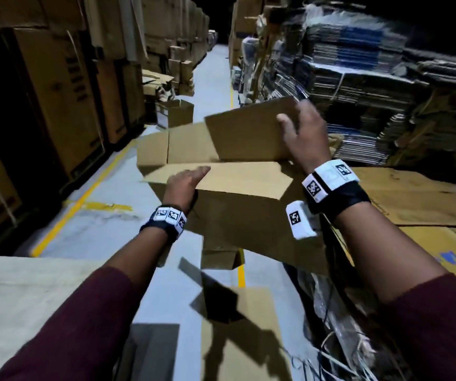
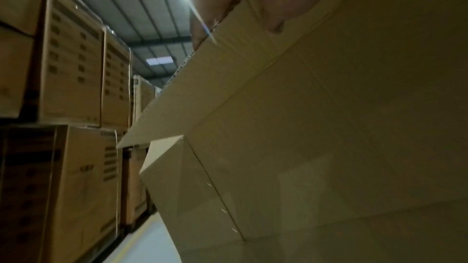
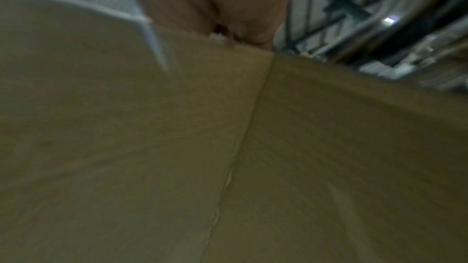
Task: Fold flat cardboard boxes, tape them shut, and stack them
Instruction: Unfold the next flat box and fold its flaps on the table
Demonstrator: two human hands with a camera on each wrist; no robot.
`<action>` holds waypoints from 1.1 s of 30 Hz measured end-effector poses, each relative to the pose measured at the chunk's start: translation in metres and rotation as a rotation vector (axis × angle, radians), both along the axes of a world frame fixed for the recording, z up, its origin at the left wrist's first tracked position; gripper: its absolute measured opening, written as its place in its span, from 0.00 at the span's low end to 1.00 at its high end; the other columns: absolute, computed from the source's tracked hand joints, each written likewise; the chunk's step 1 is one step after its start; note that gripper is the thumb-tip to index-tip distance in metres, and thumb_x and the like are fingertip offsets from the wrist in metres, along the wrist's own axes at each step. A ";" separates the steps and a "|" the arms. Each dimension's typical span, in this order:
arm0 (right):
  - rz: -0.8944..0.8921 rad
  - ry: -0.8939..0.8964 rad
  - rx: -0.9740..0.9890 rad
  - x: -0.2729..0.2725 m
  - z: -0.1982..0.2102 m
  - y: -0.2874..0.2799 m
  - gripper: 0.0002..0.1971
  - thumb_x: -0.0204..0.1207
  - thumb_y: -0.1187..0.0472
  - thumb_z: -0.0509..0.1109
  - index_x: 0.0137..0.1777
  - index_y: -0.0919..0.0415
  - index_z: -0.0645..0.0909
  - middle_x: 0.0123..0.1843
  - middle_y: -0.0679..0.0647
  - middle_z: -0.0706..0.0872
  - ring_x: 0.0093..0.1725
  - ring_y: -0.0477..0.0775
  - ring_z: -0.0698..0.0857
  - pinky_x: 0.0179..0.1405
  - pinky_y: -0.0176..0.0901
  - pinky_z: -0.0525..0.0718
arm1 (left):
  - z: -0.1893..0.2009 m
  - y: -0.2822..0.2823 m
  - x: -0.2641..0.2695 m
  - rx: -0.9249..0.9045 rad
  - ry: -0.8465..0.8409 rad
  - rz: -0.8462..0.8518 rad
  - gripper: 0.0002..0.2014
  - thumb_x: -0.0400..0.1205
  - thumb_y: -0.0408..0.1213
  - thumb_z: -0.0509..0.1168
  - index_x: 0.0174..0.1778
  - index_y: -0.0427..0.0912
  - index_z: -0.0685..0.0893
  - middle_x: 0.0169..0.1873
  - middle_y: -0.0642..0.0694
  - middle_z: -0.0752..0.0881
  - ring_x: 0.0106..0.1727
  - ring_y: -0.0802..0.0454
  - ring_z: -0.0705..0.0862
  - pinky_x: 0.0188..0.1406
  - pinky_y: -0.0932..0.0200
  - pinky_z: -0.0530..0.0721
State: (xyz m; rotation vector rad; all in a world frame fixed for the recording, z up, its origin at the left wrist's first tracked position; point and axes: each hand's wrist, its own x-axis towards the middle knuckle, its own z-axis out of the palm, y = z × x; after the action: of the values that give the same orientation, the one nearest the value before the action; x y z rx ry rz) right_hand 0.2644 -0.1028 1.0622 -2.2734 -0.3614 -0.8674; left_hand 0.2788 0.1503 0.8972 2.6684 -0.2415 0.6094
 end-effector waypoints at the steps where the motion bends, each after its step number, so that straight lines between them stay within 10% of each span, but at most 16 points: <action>1: -0.031 0.026 0.144 -0.003 0.000 0.001 0.14 0.87 0.60 0.66 0.61 0.72 0.76 0.53 0.63 0.84 0.48 0.59 0.83 0.46 0.34 0.81 | 0.012 0.012 -0.003 0.063 -0.040 -0.012 0.45 0.66 0.11 0.60 0.79 0.49 0.77 0.73 0.41 0.82 0.70 0.32 0.81 0.67 0.35 0.80; 4: -0.018 0.105 0.470 -0.027 -0.014 0.030 0.18 0.84 0.58 0.71 0.67 0.68 0.73 0.55 0.53 0.84 0.47 0.49 0.85 0.45 0.20 0.79 | 0.037 0.068 -0.022 0.249 -0.111 -0.010 0.44 0.68 0.14 0.63 0.81 0.50 0.75 0.77 0.46 0.79 0.73 0.32 0.79 0.66 0.37 0.80; 7: 0.180 0.357 0.788 -0.050 -0.042 0.090 0.34 0.67 0.63 0.85 0.71 0.65 0.72 0.63 0.65 0.87 0.56 0.61 0.92 0.55 0.56 0.92 | 0.054 0.154 -0.060 0.385 -0.154 -0.023 0.42 0.69 0.18 0.57 0.80 0.52 0.76 0.75 0.49 0.80 0.69 0.32 0.82 0.58 0.39 0.84; 9: 0.247 0.431 0.860 -0.070 -0.051 0.143 0.38 0.65 0.61 0.86 0.73 0.65 0.72 0.64 0.68 0.86 0.58 0.63 0.92 0.55 0.59 0.92 | 0.060 0.212 -0.091 0.426 -0.183 -0.047 0.40 0.68 0.21 0.53 0.77 0.51 0.79 0.72 0.48 0.83 0.64 0.31 0.85 0.52 0.39 0.86; 14: 0.113 0.355 0.725 -0.135 -0.057 0.307 0.27 0.73 0.43 0.80 0.57 0.57 0.70 0.50 0.49 0.81 0.52 0.51 0.83 0.57 0.47 0.82 | 0.086 0.374 -0.188 0.549 -0.238 -0.024 0.37 0.70 0.17 0.67 0.76 0.45 0.79 0.70 0.42 0.85 0.63 0.27 0.85 0.52 0.34 0.87; 18: 0.209 0.290 1.006 -0.171 -0.065 0.431 0.15 0.77 0.58 0.79 0.53 0.55 0.74 0.55 0.51 0.82 0.57 0.53 0.83 0.58 0.36 0.79 | 0.115 0.484 -0.270 0.633 -0.234 0.007 0.35 0.74 0.25 0.49 0.76 0.47 0.80 0.71 0.44 0.84 0.66 0.30 0.84 0.56 0.37 0.83; 21: 0.181 0.327 1.099 -0.192 -0.075 0.507 0.21 0.80 0.62 0.77 0.67 0.69 0.75 0.59 0.55 0.79 0.61 0.55 0.82 0.50 0.27 0.70 | 0.120 0.552 -0.321 0.696 -0.244 0.043 0.34 0.75 0.20 0.55 0.76 0.48 0.80 0.71 0.45 0.83 0.68 0.31 0.83 0.57 0.37 0.82; 28: 0.173 0.477 1.075 -0.204 -0.147 0.639 0.06 0.78 0.64 0.77 0.48 0.58 0.81 0.51 0.54 0.83 0.50 0.53 0.82 0.60 0.53 0.85 | 0.053 0.667 -0.383 0.651 -0.088 0.089 0.44 0.65 0.13 0.68 0.78 0.49 0.78 0.72 0.47 0.82 0.69 0.33 0.83 0.57 0.38 0.84; 33: 0.090 0.492 1.027 -0.202 -0.202 0.683 0.15 0.80 0.65 0.74 0.64 0.71 0.84 0.60 0.56 0.88 0.58 0.54 0.86 0.55 0.36 0.78 | -0.029 0.711 -0.377 0.536 0.043 0.088 0.46 0.62 0.12 0.62 0.75 0.53 0.80 0.70 0.52 0.84 0.66 0.39 0.86 0.54 0.44 0.88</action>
State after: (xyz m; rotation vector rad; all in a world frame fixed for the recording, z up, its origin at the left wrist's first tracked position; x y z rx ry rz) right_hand 0.0620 0.5806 0.8597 -1.4021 0.1878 -0.2835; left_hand -0.0982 0.8617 0.8678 3.2182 -0.3122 0.5758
